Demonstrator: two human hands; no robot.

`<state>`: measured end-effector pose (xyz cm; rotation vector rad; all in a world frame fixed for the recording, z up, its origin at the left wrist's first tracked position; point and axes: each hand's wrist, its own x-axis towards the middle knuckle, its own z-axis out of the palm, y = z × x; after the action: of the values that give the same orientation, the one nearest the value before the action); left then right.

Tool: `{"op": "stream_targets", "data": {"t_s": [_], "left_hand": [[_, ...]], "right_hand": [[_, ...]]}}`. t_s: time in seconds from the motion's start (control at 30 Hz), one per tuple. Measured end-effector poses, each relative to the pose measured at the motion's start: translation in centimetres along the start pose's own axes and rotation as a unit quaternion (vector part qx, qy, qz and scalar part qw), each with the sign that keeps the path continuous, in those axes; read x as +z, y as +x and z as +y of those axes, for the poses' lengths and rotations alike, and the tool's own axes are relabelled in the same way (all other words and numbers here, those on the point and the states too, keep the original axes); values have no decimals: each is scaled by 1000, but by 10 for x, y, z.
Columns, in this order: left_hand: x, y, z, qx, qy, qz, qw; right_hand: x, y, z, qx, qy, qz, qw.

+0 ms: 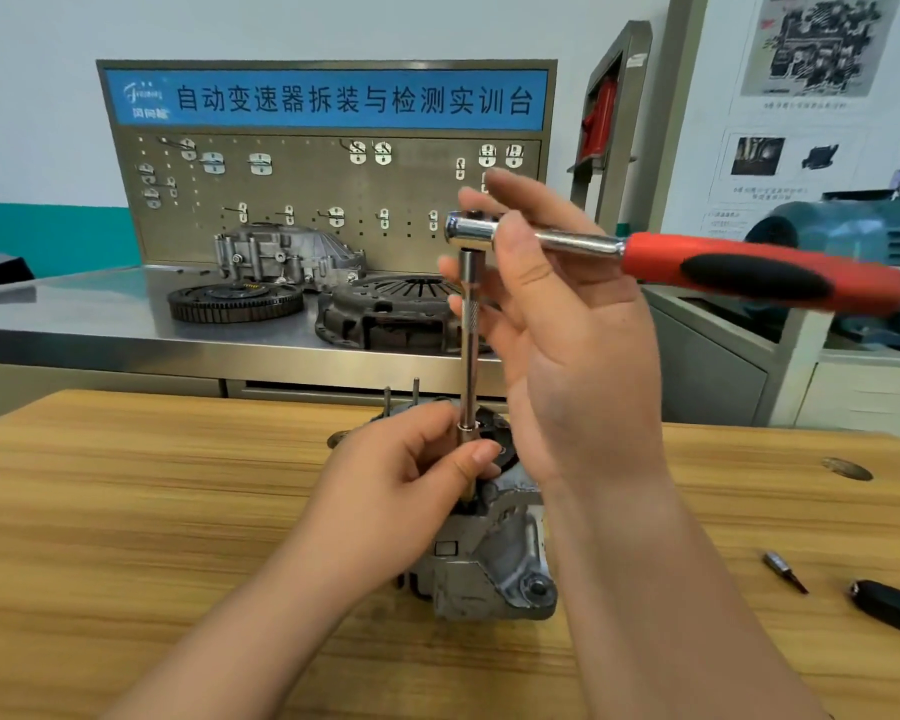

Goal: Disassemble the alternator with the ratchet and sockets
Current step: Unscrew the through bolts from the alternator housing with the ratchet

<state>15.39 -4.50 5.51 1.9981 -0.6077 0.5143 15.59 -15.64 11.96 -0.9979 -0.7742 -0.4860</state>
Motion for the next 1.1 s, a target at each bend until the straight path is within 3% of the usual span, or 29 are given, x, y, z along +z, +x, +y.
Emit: {"op": "stream_targets", "data": {"t_s": [0.07,0.13,0.33,0.43,0.6,0.7,0.77,0.83,0.93,1.1], "left_hand": [[1,0,0,-1,8,2,1000],[0,0,0,7,7,6,1000],[-4,-1,-2,24,-14,-30,999],[0,-1,-3,26,-11,-20,999],[2,-1,-4,-12,-23,0,1000],[2,-2,-2,-34,-30,-1,999],[2,-2,-2,-30,-27,1,999],[2,-2,-2,-19,-26,6,999],[1,-2,1,14,-10,10,1000],[-2,0,2,21,5,-35,999]], "right_hand": [[-2,0,-2,-42,-56,-22,997],[-2,0,-2,-32,-40,-25,998],[-4,2,-1,112,127,-25,985],[-6,2,0,145,137,-27,980],[-6,0,4,35,-11,-15,999],[-6,0,0,-105,-148,-36,983],[-6,-1,1,-133,-190,-48,972],[-4,-2,1,-88,-160,-32,983],[-1,-2,0,47,-33,-3,998],[-5,2,-7,163,83,10,983]]}}
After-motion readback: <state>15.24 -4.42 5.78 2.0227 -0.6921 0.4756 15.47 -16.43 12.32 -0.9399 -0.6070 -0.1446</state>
